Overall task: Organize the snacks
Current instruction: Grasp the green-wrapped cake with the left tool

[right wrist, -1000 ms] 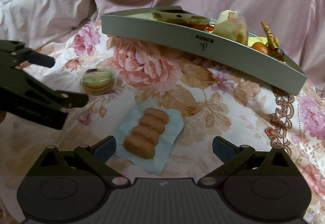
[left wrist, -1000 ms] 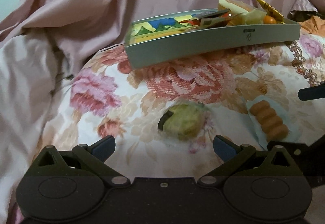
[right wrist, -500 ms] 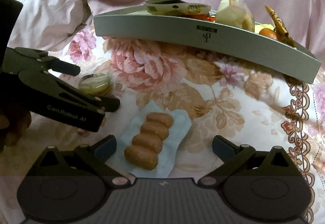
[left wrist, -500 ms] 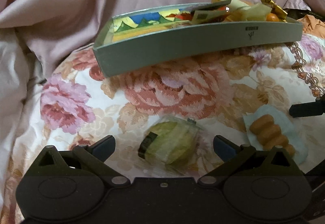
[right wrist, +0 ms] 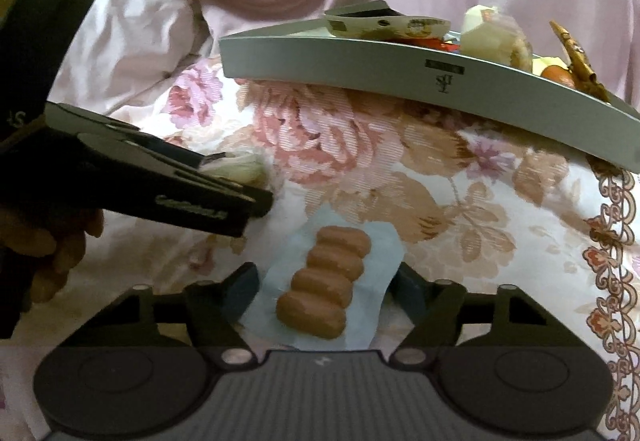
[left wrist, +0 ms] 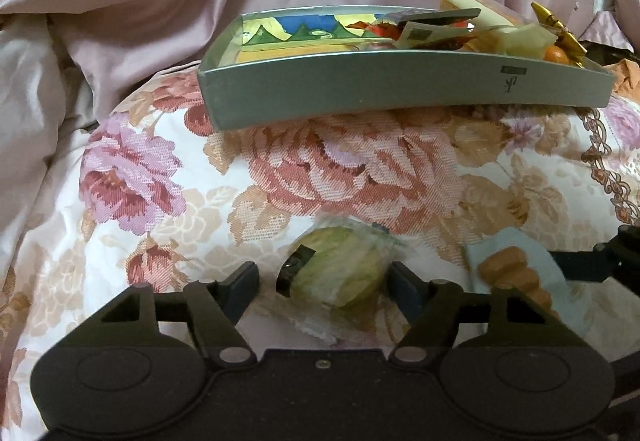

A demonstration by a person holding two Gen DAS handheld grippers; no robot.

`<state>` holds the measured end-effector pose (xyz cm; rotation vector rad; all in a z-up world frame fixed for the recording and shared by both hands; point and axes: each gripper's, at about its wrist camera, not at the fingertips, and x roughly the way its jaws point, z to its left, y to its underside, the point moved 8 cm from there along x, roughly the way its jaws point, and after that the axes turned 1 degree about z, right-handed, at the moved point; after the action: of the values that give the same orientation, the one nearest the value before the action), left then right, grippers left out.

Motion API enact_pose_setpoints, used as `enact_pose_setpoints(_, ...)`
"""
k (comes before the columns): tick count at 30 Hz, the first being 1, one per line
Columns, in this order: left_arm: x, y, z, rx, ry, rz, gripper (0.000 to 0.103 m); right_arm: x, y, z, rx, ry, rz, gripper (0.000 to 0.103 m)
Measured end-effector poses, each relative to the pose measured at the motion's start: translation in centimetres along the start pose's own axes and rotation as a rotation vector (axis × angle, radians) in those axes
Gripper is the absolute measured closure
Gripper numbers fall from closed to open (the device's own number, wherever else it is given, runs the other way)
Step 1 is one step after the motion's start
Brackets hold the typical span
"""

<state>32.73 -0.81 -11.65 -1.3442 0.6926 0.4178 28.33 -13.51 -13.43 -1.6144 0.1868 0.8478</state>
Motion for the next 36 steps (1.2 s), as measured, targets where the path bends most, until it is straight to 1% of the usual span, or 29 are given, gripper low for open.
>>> enact_pose_setpoints(1, -0.1, 0.0, -0.2, 0.001, -0.004, 0.0, 0.035, 0.0, 0.0, 0.0, 0.0, -0.004, 0.0, 0.032)
enact_pose_setpoints(4, -0.3, 0.1, -0.6, 0.001, -0.012, 0.003, 0.039, 0.0, -0.1, 0.1, -0.002, -0.004, 0.005, 0.033)
enact_pose_setpoints(10, -1.4, 1.3, -1.0, -0.013, -0.027, 0.009, 0.039, -0.2, -0.2, 0.3, -0.021, 0.008, 0.03, 0.034)
enact_pose_setpoints(15, -2.8, 2.5, -0.5, -0.05, -0.028, 0.022, 0.041, -0.2, -0.2, 0.2, -0.028, 0.0, 0.059, 0.036)
enact_pose_setpoints(19, -4.4, 3.9, -0.1, -0.08, -0.038, 0.031, 0.041, -0.4, 0.0, 0.3, -0.046, -0.005, 0.073, 0.035)
enact_pose_setpoints(24, -6.2, 5.3, 0.0, -0.12, -0.052, 0.049, 0.041, -1.6, 1.0, 0.3, -0.066, -0.017, 0.078, 0.035)
enact_pose_setpoints(28, -7.7, 6.2, 0.1, -0.168, -0.058, 0.06, 0.041, -3.0, 1.9, 0.1, -0.068, -0.025, 0.114, 0.034)
enact_pose_setpoints(32, -9.3, 7.6, -0.1, -0.222, -0.05, 0.065, 0.04, -4.7, 2.8, -0.4, -0.045, -0.033, 0.159, 0.031)
enact_pose_setpoints(34, -9.6, 8.4, -0.2, -0.252, -0.033, 0.062, 0.039, -5.1, 3.2, -0.7, -0.031, -0.024, 0.167, 0.021)
enact_pose_setpoints(36, -9.7, 8.7, -0.4, -0.243, -0.023, 0.057, 0.036, -5.0, 3.3, -0.9, -0.026, -0.011, 0.166, 0.017)
